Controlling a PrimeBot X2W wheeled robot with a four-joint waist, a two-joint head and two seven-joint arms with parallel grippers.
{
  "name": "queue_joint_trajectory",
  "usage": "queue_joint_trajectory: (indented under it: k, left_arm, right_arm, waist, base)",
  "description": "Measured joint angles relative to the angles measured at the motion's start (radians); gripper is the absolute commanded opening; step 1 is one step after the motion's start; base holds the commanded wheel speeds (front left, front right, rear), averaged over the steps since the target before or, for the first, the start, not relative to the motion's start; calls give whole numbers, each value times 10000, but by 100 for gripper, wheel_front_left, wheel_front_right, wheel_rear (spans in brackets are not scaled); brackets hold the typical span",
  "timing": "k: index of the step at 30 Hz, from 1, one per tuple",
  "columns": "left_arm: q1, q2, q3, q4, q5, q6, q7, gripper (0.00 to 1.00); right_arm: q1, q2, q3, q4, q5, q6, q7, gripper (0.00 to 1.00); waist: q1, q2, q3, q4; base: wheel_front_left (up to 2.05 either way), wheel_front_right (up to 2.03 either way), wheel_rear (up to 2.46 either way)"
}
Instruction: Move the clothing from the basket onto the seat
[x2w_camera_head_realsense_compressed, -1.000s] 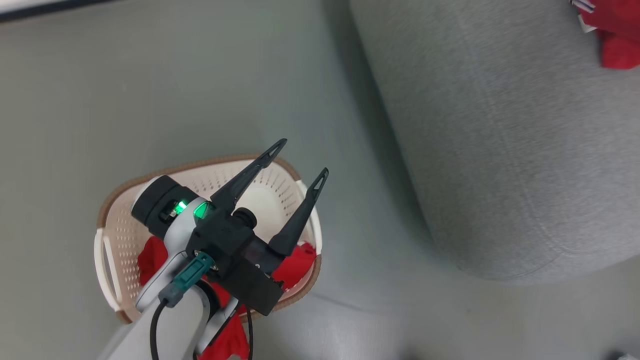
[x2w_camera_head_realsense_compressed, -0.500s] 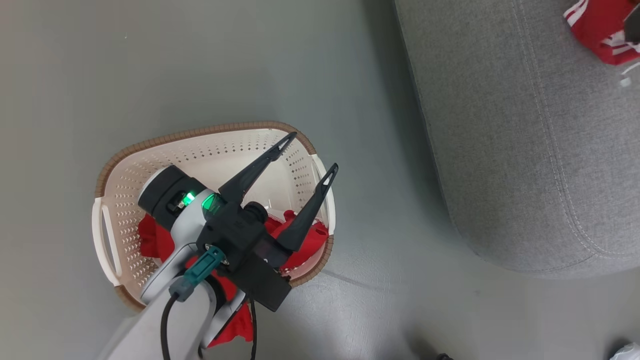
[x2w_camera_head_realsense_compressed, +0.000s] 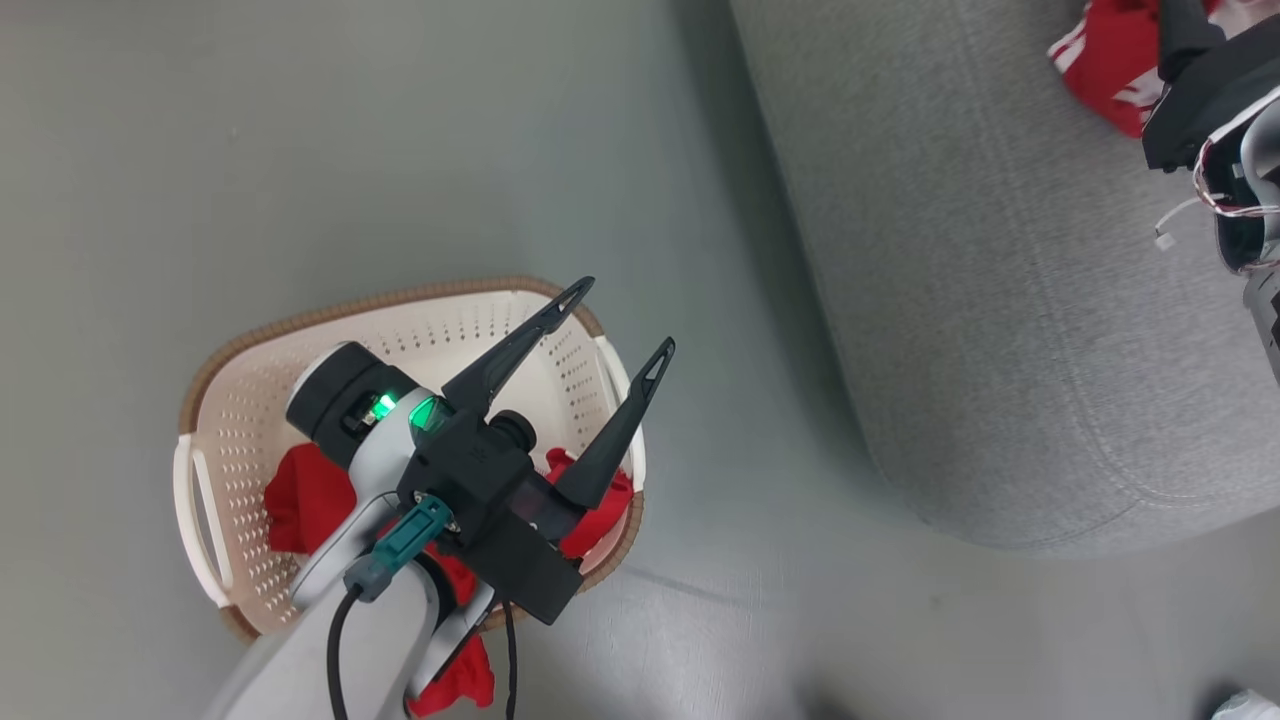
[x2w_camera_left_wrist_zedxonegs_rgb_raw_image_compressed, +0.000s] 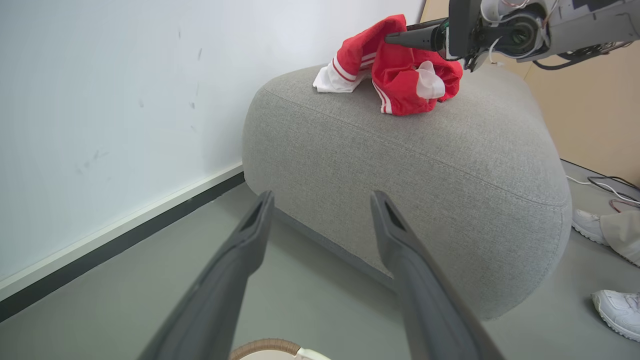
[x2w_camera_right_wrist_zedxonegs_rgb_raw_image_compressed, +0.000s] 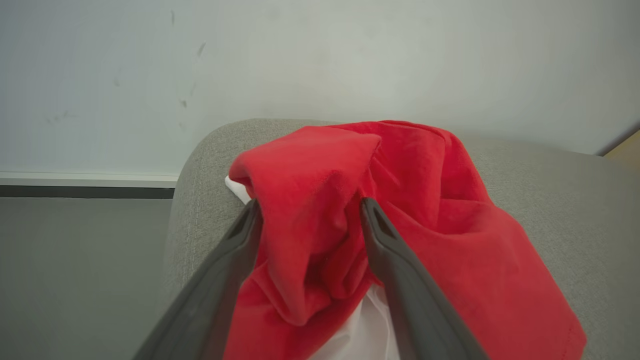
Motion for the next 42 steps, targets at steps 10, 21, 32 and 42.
queue_joint_trajectory:
  k: [10,21,32,42]
  left_arm:
    - [187,-497,-121,704,-332,-2,-616,100]
    - [924,-704,184,1523,-859,52,-1342,100]
    - [2098,-610,1243,2274,-1484,614,-1645,100]
    - [4054,-165,2646,2502,-2104,1392,-1793,100]
  right_arm:
    - [519,25,215,173,-127,230,-58,100]
    - [1625,412,495,-330,-184,453,-88,100]
    - [3456,888,453,-1396,-42,527,-102,100]
    - [6106,1430,514,-3177,-35,293,-100,100]
  waist:
    - [0,-1,-1077,-225]
    - [-1,-3,-2618,-211]
    - [-2,-3,-4217,143]
    - [-3,-2,-5782,673]
  base:
    - [0,0,0]
    - [0,0,0]
    - [0,0,0]
    - [0,0,0]
